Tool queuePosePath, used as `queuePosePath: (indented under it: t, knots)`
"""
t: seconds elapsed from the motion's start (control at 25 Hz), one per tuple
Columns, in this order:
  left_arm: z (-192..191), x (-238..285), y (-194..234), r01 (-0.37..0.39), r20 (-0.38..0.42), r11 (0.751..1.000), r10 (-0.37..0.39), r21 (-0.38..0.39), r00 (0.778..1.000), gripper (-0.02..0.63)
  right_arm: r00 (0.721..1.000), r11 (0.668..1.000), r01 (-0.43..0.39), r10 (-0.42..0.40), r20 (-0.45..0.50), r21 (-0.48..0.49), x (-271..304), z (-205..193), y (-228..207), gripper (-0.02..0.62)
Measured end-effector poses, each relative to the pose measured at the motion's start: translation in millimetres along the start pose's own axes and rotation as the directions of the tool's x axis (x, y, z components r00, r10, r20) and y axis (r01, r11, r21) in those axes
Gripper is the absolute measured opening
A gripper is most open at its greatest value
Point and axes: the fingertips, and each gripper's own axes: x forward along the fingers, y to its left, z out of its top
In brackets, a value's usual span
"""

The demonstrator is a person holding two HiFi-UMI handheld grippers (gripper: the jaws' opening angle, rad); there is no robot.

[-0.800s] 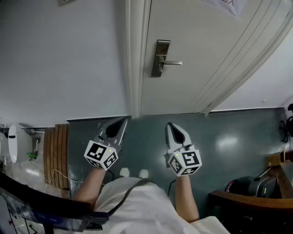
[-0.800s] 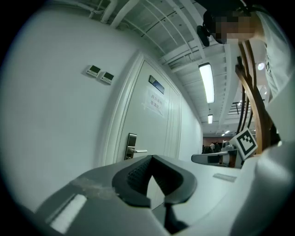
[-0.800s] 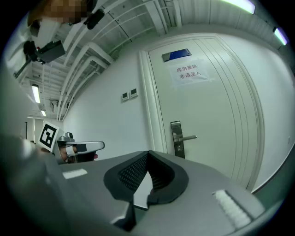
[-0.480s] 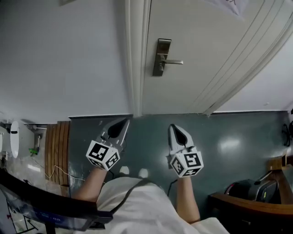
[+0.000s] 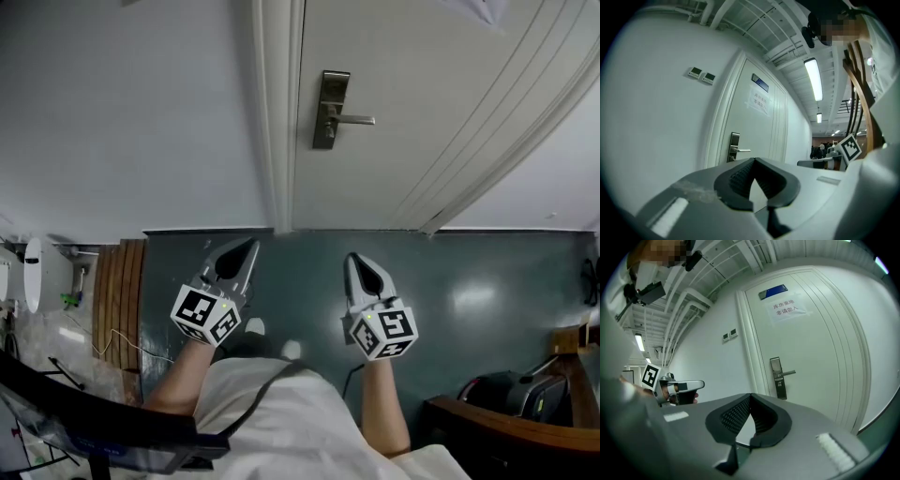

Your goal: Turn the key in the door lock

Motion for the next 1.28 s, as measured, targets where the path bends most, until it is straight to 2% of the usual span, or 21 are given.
queuePosePath:
  t: [0.44,0.68,0.88,1.28]
  knots:
    - [-6,25,16,0.038,-0.001,0.999,-0.038,-0.021,0.999,0.006,1.000,1.000,0.003,-0.002,-0.027,0.006,26,-8,-9,0.006]
    - [-3,59,48,0.072,0.004,0.997,-0.072,-0.035,0.997,0.006,0.999,0.998,0.040,-0.038,-0.034,0.047,70,-10,-23,0.005]
    - [7,97,81,0.116,0.004,0.993,-0.116,-0.025,0.993,0.006,0.997,0.998,0.057,-0.055,-0.062,0.038,120,-6,-31,0.005]
    - [29,151,152,0.208,-0.001,0.978,-0.208,-0.013,0.978,0.006,0.991,0.992,0.128,-0.127,-0.052,0.015,209,17,-40,0.005]
